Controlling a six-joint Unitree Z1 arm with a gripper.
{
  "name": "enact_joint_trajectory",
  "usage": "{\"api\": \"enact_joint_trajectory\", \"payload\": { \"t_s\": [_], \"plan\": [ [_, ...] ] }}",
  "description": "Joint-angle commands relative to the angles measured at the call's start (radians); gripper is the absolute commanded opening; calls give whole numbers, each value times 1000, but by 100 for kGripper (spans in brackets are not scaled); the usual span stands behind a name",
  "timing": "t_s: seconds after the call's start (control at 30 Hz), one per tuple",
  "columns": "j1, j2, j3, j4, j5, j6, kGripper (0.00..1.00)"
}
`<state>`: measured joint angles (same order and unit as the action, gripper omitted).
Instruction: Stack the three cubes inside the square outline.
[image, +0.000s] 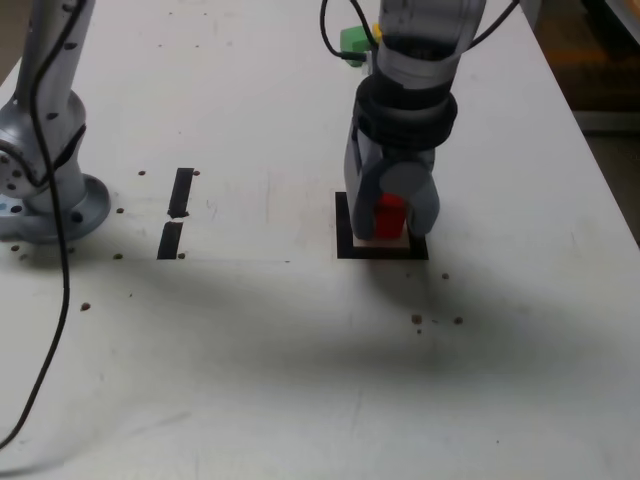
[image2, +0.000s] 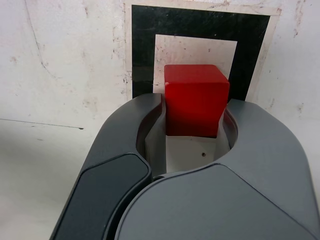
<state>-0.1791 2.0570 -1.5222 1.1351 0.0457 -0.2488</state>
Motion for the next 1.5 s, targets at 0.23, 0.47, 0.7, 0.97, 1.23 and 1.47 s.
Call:
{"api": "enact_joint_trajectory", "payload": {
  "t_s": [0.23,0.47,0.7,0.97,1.23,1.47],
  "plan": [
    [0,-7,11,-13,6,8,89],
    [3,-17,3,15,11,19,100],
    [11,-73,-47,169,62,39,100],
    [79,-134,-65,253,35,147,100],
    [223,-196,-118,271,67,249,100],
    [410,-189,-265,327,123,465,100]
  ]
}}
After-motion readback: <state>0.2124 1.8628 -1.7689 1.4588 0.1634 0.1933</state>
